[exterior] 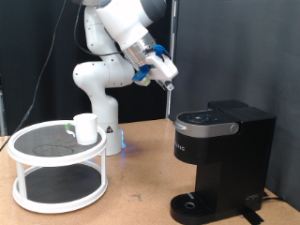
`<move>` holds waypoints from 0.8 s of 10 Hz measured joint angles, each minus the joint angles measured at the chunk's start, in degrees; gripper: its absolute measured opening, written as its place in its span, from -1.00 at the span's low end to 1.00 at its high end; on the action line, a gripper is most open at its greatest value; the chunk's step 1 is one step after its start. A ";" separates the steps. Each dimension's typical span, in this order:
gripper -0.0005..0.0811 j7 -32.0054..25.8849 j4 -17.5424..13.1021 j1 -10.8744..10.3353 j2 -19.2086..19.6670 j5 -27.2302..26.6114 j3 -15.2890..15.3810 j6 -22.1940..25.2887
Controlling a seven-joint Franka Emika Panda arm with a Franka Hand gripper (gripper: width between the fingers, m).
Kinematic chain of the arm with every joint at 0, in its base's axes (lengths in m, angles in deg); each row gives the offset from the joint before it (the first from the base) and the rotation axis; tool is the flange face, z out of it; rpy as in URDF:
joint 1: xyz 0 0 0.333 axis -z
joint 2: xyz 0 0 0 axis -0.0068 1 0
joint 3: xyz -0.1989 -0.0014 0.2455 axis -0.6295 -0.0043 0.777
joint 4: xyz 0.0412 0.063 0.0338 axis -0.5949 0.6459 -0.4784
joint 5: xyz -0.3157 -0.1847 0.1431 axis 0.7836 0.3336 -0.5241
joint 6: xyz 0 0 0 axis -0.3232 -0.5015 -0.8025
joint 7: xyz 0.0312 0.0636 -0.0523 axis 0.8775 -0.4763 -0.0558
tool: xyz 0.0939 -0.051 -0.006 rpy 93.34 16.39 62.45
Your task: Make a cup of coffee with the keurig machine
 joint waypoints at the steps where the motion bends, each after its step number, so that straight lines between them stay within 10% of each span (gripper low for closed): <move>1: -0.99 0.00 0.00 0.00 0.06 0.00 0.00 0.00; 8: -0.99 -7.12 0.04 4.13 -5.45 8.70 -8.97 22.39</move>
